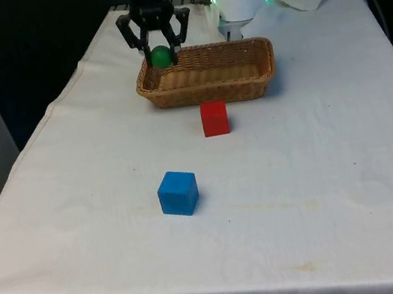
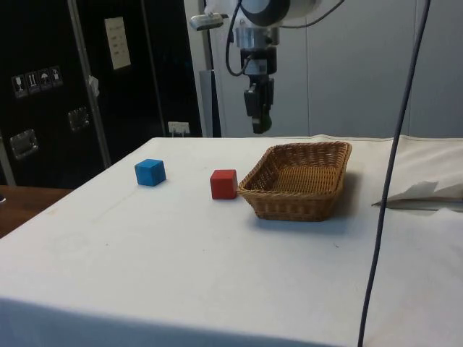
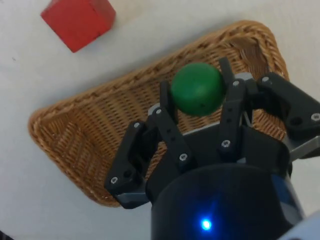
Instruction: Place all non-red objects into the basket.
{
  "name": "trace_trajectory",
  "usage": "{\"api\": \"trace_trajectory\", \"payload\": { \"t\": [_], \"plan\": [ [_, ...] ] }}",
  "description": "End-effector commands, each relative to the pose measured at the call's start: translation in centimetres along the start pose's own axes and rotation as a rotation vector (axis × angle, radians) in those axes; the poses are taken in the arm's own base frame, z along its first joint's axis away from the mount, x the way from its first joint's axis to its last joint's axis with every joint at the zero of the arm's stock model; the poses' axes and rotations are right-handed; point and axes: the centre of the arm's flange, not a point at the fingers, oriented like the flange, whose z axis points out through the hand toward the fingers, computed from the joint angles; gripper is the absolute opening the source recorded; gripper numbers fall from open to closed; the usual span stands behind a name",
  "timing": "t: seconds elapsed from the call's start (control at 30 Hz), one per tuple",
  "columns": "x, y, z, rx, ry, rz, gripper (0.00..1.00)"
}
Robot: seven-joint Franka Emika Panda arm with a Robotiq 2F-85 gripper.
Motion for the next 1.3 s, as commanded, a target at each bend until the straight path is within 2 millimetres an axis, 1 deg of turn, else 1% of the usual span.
{"api": "trace_trajectory", "payload": {
  "t": [0.0,0.03,0.23,0.33,0.37,0.43,0.67,0.7,0.73,0.97,1.03,1.1,1.27],
  "plan": [
    [-0.5,0.3,0.2,-0.013,0.004,-0.002,0.0],
    [-0.2,0.1,0.1,-0.001,-0.001,0.001,0.0],
    [-2.2,1.3,1.1,-0.02,-0.004,-0.001,0.0],
    [-3.0,1.6,1.5,-0.019,-0.006,0.001,0.0],
    [-2.7,1.4,1.5,-0.007,-0.011,0.003,0.0],
    [-3.6,1.7,1.8,-0.017,-0.008,0.002,0.0],
    [-5.7,1.6,2.8,-0.003,-0.013,0.011,0.0],
    [-5.4,1.4,2.8,0.008,-0.019,0.013,0.0],
    [-6.2,1.4,3.1,0.001,-0.015,0.014,0.0],
    [-8.1,1.0,4.6,0.007,-0.022,0.023,0.0],
    [-8.2,0.9,4.6,0.012,-0.029,0.022,0.0],
    [-8.9,0.8,5.3,0.011,-0.031,0.028,0.0],
    [-9.2,0.7,6.0,0.009,-0.045,0.033,0.0]
  ]
}}
